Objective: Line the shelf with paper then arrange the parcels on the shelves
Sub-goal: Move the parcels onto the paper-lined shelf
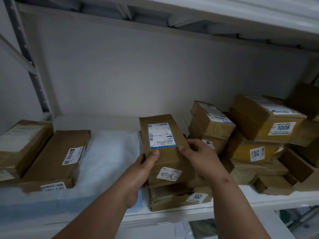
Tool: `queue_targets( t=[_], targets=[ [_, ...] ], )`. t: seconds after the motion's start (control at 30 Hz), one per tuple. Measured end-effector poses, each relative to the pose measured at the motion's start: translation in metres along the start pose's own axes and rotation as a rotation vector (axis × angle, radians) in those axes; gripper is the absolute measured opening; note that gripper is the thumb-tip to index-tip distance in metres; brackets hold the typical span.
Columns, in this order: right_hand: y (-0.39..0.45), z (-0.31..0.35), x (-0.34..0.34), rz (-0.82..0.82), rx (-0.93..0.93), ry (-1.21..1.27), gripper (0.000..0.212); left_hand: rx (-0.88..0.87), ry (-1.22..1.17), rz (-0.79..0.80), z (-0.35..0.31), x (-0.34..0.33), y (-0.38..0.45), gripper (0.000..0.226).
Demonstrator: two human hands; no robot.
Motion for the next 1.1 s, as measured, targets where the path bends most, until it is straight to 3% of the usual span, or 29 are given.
queue_targets(
  t=[0.23, 0.3, 0.4, 0.47, 0.63, 0.87, 1.03, 1.1],
  targets=[
    [0.002, -0.006, -0.006, -0.002, -0.005, 0.282, 0.023, -0.038, -0.279, -0.088, -0.006, 0.019, -0.001, 0.033],
    [0.005, -0.011, -0.015, 0.059, -0.037, 0.219, 0.03, -0.048, -0.328, -0.114, -0.005, 0.025, -0.001, 0.033],
    [0.003, -0.01, -0.03, 0.187, -0.07, 0.232, 0.063, -0.078, -0.36, -0.165, -0.003, 0.033, -0.003, 0.035],
    [0.002, -0.007, -0.039, 0.284, -0.062, 0.269, 0.073, -0.098, -0.363, -0.181, -0.004, 0.038, -0.006, 0.035],
    [0.003, 0.007, -0.073, 0.412, -0.042, 0.448, 0.048, -0.158, -0.329, -0.237, -0.01, 0.066, -0.022, 0.037],
    [0.003, 0.029, -0.143, 0.412, -0.063, 0.589, 0.027, -0.104, -0.233, -0.439, -0.016, 0.12, -0.042, 0.037],
    [0.004, 0.029, -0.182, 0.378, -0.111, 0.59, 0.029, -0.139, -0.07, -0.534, -0.016, 0.144, -0.05, 0.018],
    [0.005, 0.026, -0.194, 0.363, -0.126, 0.566, 0.039, -0.151, -0.02, -0.535, -0.014, 0.153, -0.049, 0.012]
  ],
)
Point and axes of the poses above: each hand's wrist, its own y-axis towards the middle knuckle, its own x-axis out of the back of the hand, z = x × y, the point moved 4 cm from there along y, towards the middle knuckle, and after that the axes turned 7 degrees about x, right-handed, at the moved point
